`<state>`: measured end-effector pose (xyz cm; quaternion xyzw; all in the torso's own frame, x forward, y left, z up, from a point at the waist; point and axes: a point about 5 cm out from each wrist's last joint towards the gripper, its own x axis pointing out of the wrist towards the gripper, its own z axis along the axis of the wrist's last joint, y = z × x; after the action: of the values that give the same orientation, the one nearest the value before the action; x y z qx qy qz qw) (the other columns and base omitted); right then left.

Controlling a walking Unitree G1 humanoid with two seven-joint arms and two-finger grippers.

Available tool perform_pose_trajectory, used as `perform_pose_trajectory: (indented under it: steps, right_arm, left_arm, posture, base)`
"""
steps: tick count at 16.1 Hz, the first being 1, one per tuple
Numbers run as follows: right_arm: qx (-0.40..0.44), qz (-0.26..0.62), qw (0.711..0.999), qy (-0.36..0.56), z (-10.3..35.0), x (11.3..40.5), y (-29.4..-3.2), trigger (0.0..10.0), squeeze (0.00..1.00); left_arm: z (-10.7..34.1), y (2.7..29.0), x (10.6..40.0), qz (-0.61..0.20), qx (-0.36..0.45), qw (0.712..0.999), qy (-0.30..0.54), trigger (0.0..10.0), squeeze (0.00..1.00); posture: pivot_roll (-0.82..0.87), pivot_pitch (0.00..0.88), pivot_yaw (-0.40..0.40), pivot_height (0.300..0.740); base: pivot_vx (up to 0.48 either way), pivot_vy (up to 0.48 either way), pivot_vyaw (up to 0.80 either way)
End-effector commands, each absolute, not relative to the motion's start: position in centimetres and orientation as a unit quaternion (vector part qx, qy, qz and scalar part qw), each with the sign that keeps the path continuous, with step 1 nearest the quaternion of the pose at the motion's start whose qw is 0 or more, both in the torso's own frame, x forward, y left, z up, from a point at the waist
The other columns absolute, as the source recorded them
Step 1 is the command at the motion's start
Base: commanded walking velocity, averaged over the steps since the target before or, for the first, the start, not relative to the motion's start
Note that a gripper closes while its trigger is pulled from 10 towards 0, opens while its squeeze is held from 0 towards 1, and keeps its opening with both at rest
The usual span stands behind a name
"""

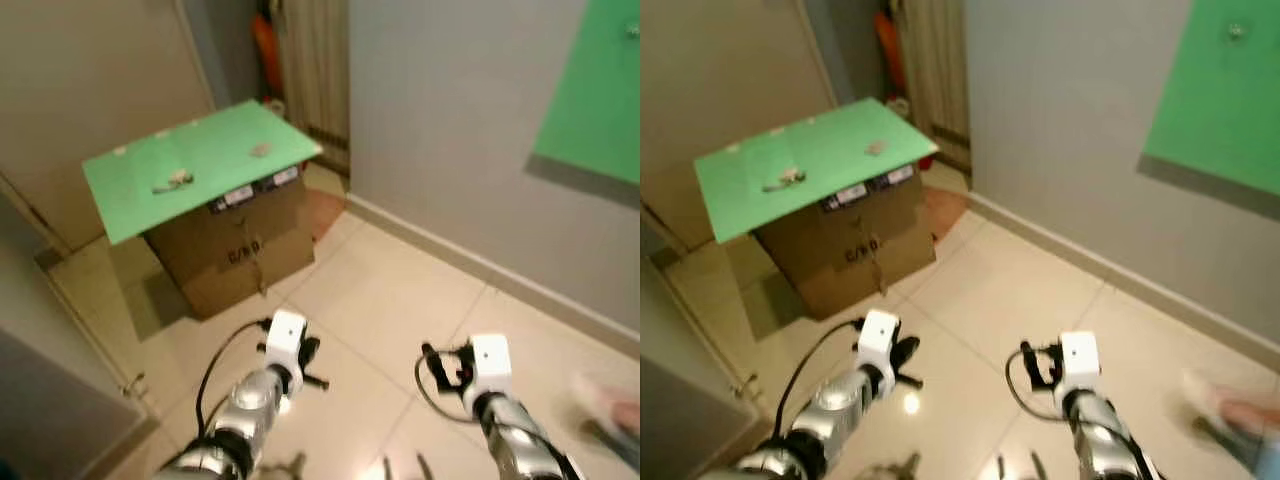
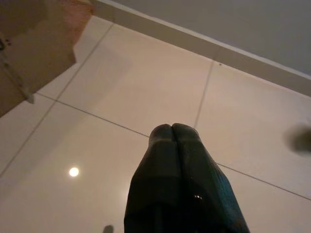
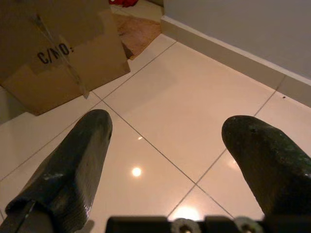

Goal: Hang keys on a hook

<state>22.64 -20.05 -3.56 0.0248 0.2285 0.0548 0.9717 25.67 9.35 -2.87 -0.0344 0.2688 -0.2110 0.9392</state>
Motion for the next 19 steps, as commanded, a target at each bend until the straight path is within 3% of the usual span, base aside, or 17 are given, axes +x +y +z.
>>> perform_pose_trajectory:
  steps: [1, 3, 7, 11, 15, 19]
  right_arm:
    - [0.031, 0.059, 0.972, 0.227, -3.5, 22.9, -19.7, 10.0, 0.00]
    - [0.018, 0.066, 0.971, 0.229, -3.5, 23.0, -19.4, 10.0, 0.00]
    - [0.013, 0.092, 0.971, 0.222, -3.3, 23.1, -18.8, 10.0, 0.00]
    - [0.019, 0.083, 0.972, 0.218, -3.2, 23.1, -19.0, 10.0, 0.00]
    - [0.008, 0.126, 0.971, 0.203, -2.8, 23.4, -18.2, 10.0, 0.00]
    - [0.004, 0.127, 0.976, 0.179, -1.5, 25.0, -18.2, 10.0, 0.00]
  left_arm:
    - [-2.7, 9.8, 26.0, -0.207, -0.030, 0.941, 0.266, 10.0, 0.00]
    - [-2.6, 9.8, 26.0, -0.208, -0.032, 0.941, 0.264, 10.0, 0.00]
    - [-2.3, 9.7, 26.3, -0.210, -0.034, 0.942, 0.257, 10.0, 0.00]
    - [-2.2, 9.6, 26.5, -0.211, -0.037, 0.943, 0.253, 10.0, 0.00]
    - [-2.1, 9.4, 26.6, -0.213, -0.037, 0.944, 0.251, 10.0, 0.00]
    - [-1.8, 9.1, 26.9, -0.217, -0.038, 0.944, 0.245, 10.0, 0.00]
  posture:
    - [-0.17, 0.029, 0.093, 0.740]
    - [-0.17, 0.032, 0.092, 0.740]
    - [-0.16, 0.031, 0.088, 0.740]
    - [-0.16, 0.037, 0.087, 0.740]
    - [-0.16, 0.016, 0.069, 0.740]
    - [-0.16, 0.007, 0.068, 0.740]
  base:
    - [0.398, 0.000, 0.79]
    - [0.398, 0.000, 0.00]
    - [0.404, 0.000, 0.77]
    - [0.402, 0.000, 0.12]
    - [0.402, 0.000, 0.80]
    - [0.403, 0.000, 0.00]
